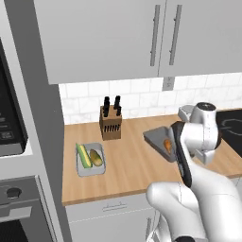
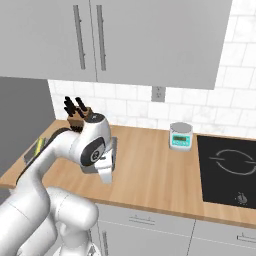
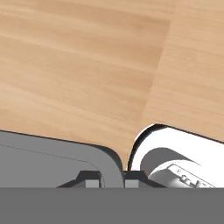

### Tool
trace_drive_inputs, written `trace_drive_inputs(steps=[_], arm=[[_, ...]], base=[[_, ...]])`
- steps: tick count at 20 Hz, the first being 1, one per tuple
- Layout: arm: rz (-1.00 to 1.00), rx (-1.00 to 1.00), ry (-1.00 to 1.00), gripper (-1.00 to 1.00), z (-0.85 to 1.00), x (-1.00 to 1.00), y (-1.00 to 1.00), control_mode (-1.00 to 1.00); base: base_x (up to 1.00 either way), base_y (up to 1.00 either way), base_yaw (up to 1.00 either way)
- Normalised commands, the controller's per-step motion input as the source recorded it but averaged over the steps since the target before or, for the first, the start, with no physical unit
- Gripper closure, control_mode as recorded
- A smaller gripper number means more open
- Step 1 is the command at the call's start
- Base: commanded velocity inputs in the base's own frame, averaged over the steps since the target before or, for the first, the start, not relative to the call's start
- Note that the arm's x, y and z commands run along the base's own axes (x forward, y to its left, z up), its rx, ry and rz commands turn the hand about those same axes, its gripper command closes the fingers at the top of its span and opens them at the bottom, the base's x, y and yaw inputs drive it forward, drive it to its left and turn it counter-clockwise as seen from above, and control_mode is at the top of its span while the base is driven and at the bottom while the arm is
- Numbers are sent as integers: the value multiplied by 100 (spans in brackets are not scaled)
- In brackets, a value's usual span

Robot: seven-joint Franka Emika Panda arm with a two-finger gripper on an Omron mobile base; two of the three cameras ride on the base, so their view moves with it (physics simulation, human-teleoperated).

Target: Take the meat container that has the chicken drumstick and place it on the second highest rack of the freezer. Then take the vegetable container that has the cucumber and corn and place it on the highest rack of the freezer.

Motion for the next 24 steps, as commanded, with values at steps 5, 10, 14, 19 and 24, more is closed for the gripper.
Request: trace_drive_inputs(steps=[5, 10, 14, 19, 24], arm=[[-27, 1, 0, 100, 66, -29, 0, -100], [-27, 0, 0, 100, 49, -38, 0, -100], [-16, 3, -2, 100, 53, -45, 0, -100], [-2, 2, -15, 100, 64, -22, 3, -100], [11, 1, -9, 100, 35, -30, 22, -100]], base=[[0, 0, 0], [0, 0, 0], [0, 0, 0], [0, 0, 0], [0, 0, 0]])
